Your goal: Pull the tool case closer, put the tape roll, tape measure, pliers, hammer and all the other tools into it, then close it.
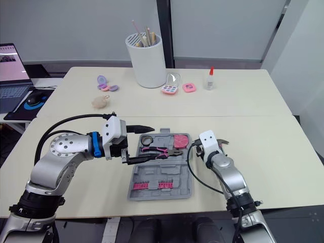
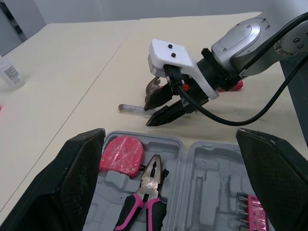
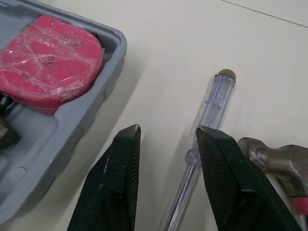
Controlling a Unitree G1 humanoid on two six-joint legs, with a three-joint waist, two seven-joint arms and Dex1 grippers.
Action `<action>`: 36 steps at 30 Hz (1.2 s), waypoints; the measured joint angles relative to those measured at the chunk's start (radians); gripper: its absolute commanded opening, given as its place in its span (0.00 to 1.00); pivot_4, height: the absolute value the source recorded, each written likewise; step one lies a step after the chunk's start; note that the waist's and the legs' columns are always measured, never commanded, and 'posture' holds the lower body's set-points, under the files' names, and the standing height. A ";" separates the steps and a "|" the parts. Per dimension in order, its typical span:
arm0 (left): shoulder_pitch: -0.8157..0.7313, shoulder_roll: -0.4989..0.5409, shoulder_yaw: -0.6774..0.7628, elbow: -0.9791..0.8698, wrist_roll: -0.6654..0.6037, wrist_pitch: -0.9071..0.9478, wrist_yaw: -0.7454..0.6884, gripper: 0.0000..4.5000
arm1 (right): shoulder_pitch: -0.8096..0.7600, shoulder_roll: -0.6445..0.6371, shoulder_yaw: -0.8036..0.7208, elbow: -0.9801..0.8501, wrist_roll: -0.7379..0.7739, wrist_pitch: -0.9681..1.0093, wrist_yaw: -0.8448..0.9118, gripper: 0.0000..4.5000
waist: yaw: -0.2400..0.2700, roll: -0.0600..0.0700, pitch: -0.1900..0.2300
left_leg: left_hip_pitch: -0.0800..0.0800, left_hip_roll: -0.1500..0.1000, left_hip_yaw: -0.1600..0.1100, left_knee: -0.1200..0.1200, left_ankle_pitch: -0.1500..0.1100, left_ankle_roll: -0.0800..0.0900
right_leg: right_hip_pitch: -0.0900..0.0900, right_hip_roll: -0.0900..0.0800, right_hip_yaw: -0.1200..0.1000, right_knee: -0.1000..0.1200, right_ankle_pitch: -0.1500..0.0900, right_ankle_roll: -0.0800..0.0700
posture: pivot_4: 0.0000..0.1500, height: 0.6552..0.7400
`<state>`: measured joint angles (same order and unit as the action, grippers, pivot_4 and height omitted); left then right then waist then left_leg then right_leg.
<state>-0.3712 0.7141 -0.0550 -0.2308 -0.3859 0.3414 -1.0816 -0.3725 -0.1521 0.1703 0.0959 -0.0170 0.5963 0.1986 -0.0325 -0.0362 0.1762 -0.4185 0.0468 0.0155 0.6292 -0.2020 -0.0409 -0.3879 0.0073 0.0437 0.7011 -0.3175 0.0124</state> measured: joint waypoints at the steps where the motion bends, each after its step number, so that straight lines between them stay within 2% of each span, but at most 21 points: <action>1: 0.000 0.000 0.000 0.000 0.000 0.000 0.000 1.00 | 0.001 0.000 0.002 -0.002 -0.001 -0.003 0.003 0.43 | 0.000 0.000 0.000 | 0.000 0.000 0.000 0.000 0.000 0.000 | 0.000 0.000 0.000 0.000 0.000 0.000 | 1.00 1.00; 17: 0.000 0.000 0.000 0.000 0.000 0.000 0.000 1.00 | 0.034 0.003 -0.015 -0.043 -0.010 0.032 -0.021 0.43 | 0.000 0.000 0.000 | 0.000 0.000 0.000 0.000 0.000 0.000 | 0.000 0.000 0.000 0.000 0.000 0.000 | 1.00 1.00; 32: -0.002 -0.002 -0.009 0.000 0.000 0.002 0.002 1.00 | -0.009 0.042 -0.056 0.047 -0.001 0.030 -0.043 0.43 | 0.000 0.000 0.000 | 0.000 0.000 0.000 0.000 0.000 0.000 | 0.000 0.000 0.000 0.000 0.000 0.000 | 1.00 1.00; 36: -0.002 -0.003 -0.009 0.000 0.000 0.003 0.003 1.00 | -0.013 0.046 -0.058 0.058 -0.001 0.020 -0.049 0.29 | 0.000 0.000 0.000 | 0.000 0.000 0.000 0.000 0.000 0.000 | 0.000 0.000 0.000 0.000 0.000 0.000 | 1.00 1.00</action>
<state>-0.3736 0.7115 -0.0642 -0.2308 -0.3860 0.3449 -1.0782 -0.3854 -0.1063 0.1118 0.1541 -0.0176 0.6162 0.1501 -0.0326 -0.0362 0.1762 -0.4185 0.0467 0.0152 0.6291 -0.2020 -0.0409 -0.3879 0.0073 0.0436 0.7011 -0.3175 0.0125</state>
